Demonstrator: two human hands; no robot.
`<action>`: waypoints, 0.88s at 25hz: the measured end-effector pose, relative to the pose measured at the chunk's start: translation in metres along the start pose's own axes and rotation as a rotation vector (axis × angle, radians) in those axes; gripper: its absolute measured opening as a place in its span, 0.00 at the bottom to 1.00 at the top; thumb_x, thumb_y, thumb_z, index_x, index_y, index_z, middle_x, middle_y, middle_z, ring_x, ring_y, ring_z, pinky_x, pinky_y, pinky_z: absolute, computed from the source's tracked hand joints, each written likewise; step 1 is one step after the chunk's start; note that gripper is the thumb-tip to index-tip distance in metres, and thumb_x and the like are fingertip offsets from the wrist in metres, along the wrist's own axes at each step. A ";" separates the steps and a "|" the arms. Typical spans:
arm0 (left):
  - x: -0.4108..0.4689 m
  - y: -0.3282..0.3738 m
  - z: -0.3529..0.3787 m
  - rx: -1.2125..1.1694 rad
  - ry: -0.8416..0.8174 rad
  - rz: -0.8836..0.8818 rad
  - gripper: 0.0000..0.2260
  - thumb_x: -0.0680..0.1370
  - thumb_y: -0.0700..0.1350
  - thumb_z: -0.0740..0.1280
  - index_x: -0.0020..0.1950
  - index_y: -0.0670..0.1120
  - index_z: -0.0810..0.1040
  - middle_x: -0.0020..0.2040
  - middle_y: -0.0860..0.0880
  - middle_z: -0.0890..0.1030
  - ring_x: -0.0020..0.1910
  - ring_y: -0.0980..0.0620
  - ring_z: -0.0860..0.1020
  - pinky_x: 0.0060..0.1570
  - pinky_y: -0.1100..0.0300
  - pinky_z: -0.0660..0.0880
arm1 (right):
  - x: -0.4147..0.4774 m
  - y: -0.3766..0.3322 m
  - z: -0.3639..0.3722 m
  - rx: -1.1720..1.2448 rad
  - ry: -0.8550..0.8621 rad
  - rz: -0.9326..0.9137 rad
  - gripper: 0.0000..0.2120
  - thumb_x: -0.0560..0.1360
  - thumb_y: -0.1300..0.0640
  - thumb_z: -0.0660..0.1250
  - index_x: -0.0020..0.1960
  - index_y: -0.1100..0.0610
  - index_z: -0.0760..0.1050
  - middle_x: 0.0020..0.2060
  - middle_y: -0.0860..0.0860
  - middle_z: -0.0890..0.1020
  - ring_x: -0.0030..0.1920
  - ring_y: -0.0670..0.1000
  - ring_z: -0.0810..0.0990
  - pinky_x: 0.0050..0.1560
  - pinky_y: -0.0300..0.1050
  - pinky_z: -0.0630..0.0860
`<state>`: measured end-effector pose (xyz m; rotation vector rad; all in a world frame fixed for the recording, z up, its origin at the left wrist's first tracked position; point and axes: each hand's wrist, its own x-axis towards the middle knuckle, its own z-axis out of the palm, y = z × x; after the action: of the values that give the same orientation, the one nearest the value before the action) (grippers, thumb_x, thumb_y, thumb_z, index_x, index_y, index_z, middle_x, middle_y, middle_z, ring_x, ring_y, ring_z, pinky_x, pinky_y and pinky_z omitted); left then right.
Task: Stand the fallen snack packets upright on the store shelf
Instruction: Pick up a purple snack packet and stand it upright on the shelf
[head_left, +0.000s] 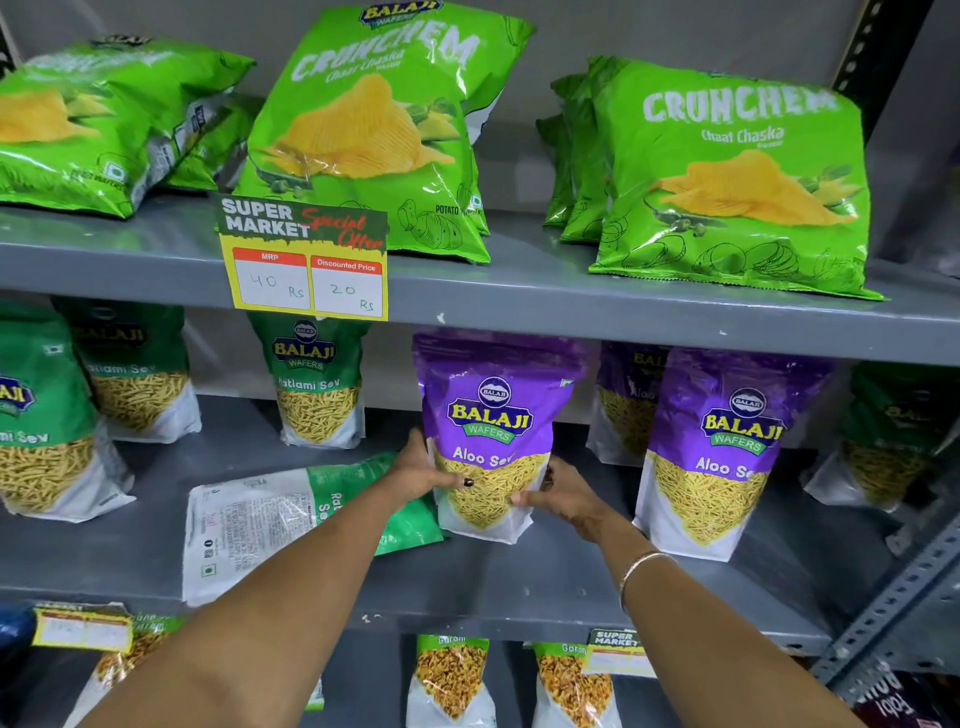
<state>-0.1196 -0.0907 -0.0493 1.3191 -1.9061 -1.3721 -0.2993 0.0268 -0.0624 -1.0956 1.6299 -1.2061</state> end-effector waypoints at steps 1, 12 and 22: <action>0.000 -0.001 0.001 -0.002 0.014 0.026 0.27 0.65 0.34 0.76 0.57 0.44 0.66 0.64 0.41 0.76 0.63 0.45 0.74 0.56 0.60 0.67 | 0.002 0.001 0.002 -0.011 0.012 -0.018 0.24 0.65 0.72 0.72 0.59 0.64 0.72 0.54 0.59 0.81 0.46 0.47 0.82 0.40 0.28 0.78; -0.003 -0.003 0.008 0.055 0.073 0.024 0.34 0.63 0.41 0.78 0.65 0.42 0.68 0.63 0.43 0.78 0.62 0.44 0.76 0.63 0.53 0.72 | 0.012 0.009 0.002 -0.049 0.056 -0.050 0.26 0.63 0.71 0.74 0.60 0.68 0.71 0.56 0.61 0.80 0.45 0.45 0.79 0.38 0.28 0.77; 0.003 -0.049 -0.122 0.570 -0.010 0.092 0.32 0.72 0.50 0.70 0.70 0.40 0.62 0.71 0.39 0.66 0.69 0.42 0.68 0.66 0.53 0.68 | 0.011 -0.014 0.064 -0.190 0.087 0.637 0.12 0.72 0.62 0.65 0.31 0.65 0.70 0.15 0.56 0.71 0.12 0.54 0.70 0.17 0.41 0.72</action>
<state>-0.0040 -0.1533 -0.0444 1.4398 -2.4376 -0.8123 -0.2397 -0.0034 -0.0637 -0.5538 1.9841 -0.6946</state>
